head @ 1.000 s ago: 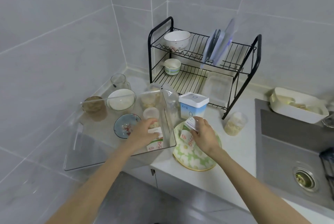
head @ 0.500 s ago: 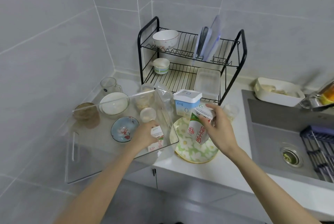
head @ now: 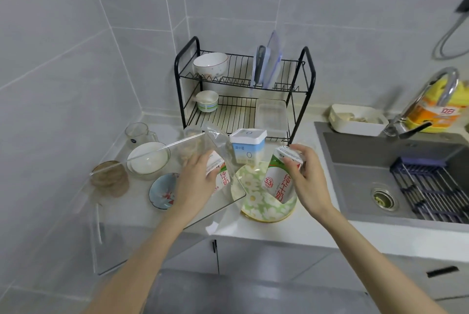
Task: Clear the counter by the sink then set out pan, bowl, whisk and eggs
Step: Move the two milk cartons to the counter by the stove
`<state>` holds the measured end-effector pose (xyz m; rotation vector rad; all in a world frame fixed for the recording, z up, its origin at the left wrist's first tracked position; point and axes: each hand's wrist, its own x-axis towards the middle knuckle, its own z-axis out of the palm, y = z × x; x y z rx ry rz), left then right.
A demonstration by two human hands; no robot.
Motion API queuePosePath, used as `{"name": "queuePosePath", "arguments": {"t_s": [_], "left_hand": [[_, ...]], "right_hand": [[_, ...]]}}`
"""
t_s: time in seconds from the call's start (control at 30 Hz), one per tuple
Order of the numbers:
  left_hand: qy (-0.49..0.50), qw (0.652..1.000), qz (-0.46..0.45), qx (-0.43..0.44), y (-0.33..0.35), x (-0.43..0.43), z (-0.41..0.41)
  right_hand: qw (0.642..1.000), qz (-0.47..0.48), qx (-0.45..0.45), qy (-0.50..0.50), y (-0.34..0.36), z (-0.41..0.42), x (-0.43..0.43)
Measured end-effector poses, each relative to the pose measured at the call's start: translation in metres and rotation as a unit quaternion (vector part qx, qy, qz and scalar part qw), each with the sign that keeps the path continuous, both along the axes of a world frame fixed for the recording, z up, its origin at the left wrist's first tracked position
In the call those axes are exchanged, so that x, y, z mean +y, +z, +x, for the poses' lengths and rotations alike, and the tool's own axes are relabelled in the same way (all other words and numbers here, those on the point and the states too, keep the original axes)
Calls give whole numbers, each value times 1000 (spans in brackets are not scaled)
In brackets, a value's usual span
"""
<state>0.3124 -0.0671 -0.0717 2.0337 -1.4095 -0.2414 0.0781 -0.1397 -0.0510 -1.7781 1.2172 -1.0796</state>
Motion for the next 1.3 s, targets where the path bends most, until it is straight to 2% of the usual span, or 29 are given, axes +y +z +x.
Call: {"name": "queuePosePath", "arguments": {"t_s": [0.1, 0.2, 0.37, 0.6, 0.87, 1.07, 1.3], "left_hand": [[-26, 996, -83, -9, 38, 3, -17], [-59, 991, -119, 22, 67, -2, -42], [-155, 977, -115, 85, 87, -17, -103], [-279, 955, -60, 85, 85, -24, -219], [-416, 901, -27, 116, 80, 15, -399], [-508, 853, -11, 117, 82, 70, -538], [-625, 768, 29, 137, 83, 125, -682]], "right_hand": [[1000, -5, -23, -15, 6, -8, 7], [999, -18, -23, -38, 18, -22, 13], [995, -44, 0, -94, 33, -73, 28], [981, -62, 36, -179, 36, -187, 69], [951, -54, 29, -303, 40, -353, 168], [906, -48, 57, -416, 37, -473, 257], [836, -35, 55, -545, 35, -576, 353]]}}
